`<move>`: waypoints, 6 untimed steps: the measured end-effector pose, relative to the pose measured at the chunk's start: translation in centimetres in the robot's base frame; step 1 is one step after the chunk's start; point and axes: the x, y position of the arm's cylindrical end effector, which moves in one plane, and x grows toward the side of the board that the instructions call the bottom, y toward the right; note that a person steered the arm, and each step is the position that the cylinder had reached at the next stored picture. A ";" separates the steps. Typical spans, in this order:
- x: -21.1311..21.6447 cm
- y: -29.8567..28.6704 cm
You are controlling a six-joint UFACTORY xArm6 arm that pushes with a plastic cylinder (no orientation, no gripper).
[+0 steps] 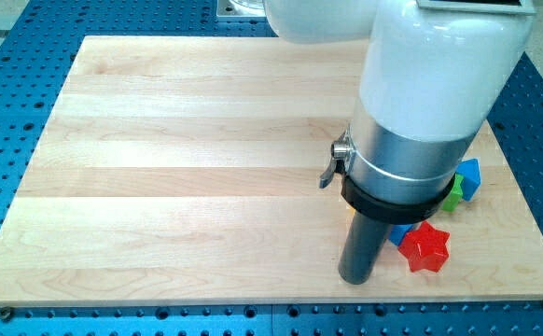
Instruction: Separate red circle from the cube
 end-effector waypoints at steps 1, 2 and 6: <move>0.0 0.0; -0.3 1.0; -4.1 3.4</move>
